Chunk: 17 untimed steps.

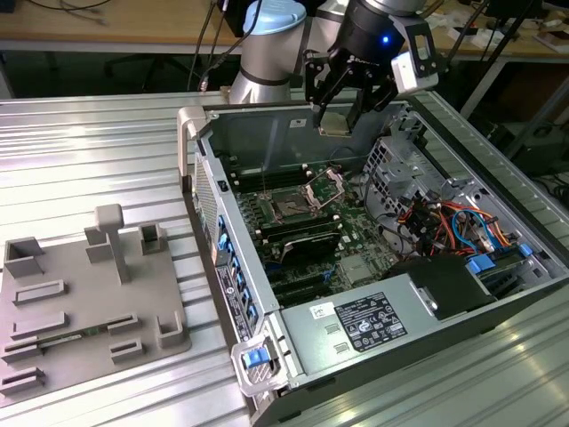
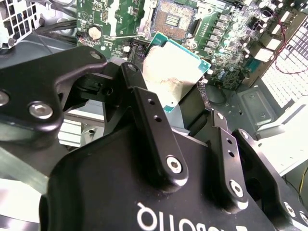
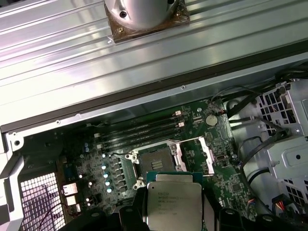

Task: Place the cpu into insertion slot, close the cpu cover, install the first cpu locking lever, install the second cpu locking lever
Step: 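Place the cpu into insertion slot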

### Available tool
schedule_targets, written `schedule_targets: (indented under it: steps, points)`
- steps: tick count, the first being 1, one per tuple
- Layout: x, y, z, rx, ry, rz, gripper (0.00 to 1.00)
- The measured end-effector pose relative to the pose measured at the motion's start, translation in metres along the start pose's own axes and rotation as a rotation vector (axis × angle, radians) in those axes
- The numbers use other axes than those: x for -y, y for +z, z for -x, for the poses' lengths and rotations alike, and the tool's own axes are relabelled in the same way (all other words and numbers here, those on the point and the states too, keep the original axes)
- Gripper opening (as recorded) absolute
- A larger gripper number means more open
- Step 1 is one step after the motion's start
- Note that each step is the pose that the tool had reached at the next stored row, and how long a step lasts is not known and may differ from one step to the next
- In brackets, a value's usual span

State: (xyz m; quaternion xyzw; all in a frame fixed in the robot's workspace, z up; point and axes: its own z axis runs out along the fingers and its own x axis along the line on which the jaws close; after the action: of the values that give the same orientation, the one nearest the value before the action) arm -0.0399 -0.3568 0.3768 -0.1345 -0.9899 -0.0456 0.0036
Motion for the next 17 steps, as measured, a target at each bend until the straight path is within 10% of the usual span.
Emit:
schedule_targets:
  steps: [17]
  points:
    - [-0.0002, 0.0, 0.0, 0.0037, 0.042, 0.0008, 0.55]
